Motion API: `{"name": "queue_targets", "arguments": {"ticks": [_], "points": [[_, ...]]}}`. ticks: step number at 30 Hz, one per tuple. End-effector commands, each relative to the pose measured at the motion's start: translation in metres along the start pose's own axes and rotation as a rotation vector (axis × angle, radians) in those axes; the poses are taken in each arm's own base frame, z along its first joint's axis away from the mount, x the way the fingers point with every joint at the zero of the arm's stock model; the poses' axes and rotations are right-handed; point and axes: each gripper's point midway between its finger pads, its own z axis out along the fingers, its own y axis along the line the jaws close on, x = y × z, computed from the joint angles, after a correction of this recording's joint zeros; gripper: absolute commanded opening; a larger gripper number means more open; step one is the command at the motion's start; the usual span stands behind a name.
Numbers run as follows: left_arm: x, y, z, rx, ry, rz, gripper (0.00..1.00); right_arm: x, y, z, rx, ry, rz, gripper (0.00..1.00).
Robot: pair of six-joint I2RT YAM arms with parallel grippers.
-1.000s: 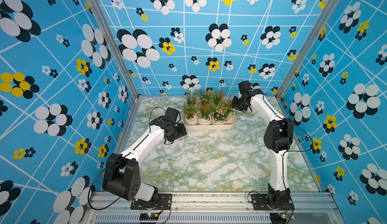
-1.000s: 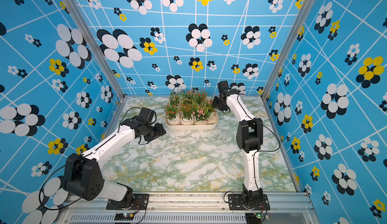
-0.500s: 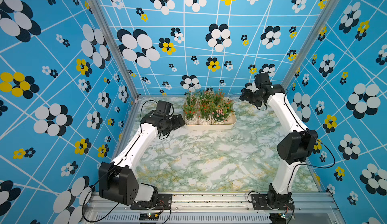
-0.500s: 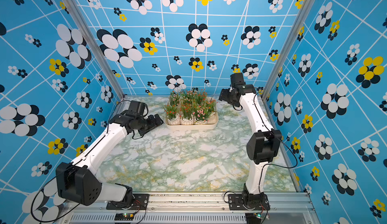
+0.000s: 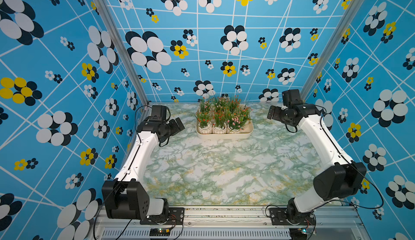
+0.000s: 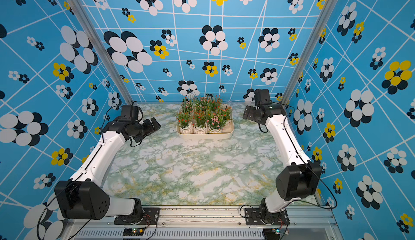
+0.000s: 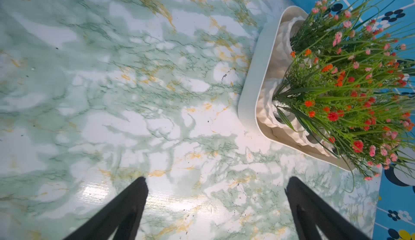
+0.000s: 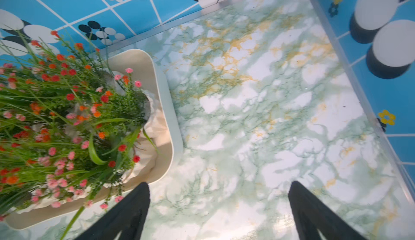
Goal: Put the potted gypsophila into the storage box
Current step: Reset both arms
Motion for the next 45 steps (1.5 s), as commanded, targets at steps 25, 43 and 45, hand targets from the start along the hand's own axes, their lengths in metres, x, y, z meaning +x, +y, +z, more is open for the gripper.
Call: {"name": "queue_targets", "arguments": {"ticks": [25,43,45], "points": [[-0.013,0.051,0.072,0.080,-0.432,0.432,0.99,0.031,-0.047,0.032,0.095,-0.370,-0.069,0.99],[0.004,0.053,0.089,0.170,-0.607,0.536,1.00,0.067,-0.049,0.078,0.072,-0.475,-0.138,0.99],[0.008,0.053,0.089,0.180,-0.621,0.550,0.99,0.069,-0.051,0.080,0.079,-0.484,-0.137,0.99]]}}
